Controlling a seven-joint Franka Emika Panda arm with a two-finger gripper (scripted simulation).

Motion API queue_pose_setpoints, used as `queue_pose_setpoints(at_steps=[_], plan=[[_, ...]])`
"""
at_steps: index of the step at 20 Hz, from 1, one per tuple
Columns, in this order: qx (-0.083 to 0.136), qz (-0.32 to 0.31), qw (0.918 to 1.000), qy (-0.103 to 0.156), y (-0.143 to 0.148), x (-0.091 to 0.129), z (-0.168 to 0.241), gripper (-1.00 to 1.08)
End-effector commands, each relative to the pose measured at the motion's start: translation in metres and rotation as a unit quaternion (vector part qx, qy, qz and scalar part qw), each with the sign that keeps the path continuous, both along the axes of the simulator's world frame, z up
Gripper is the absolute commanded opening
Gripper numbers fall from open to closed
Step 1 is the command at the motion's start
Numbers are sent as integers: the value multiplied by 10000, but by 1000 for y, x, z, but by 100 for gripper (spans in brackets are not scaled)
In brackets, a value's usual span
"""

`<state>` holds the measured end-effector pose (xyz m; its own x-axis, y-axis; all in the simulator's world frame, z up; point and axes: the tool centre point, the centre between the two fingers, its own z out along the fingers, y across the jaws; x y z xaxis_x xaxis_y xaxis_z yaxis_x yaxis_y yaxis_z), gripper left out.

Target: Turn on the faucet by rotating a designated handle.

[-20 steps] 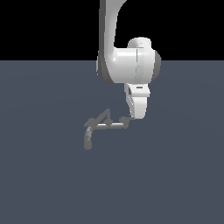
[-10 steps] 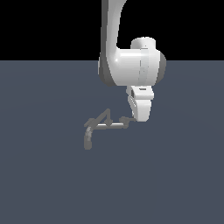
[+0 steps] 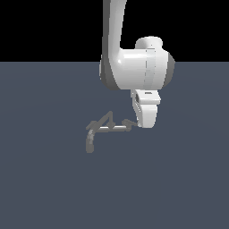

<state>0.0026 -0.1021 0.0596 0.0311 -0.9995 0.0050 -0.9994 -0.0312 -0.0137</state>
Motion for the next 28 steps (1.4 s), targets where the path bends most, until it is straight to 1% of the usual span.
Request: queue_pose_setpoints(at_steps=[1, 8, 9, 10, 18, 19, 20, 28], plan=[[9, 31, 10000, 18, 9, -7, 1, -100], [21, 54, 10000, 66, 30, -29, 1, -100], [21, 54, 10000, 66, 30, -29, 1, -100], [-20, -110, 9999, 45, 7, -27, 1, -100], [22, 56, 10000, 69, 67, -26, 1, -100], [22, 56, 10000, 69, 67, -26, 1, -100], [-61, -291, 9995, 91, 21, -32, 1, -100], [1, -34, 10000, 75, 71, -7, 1, -100]])
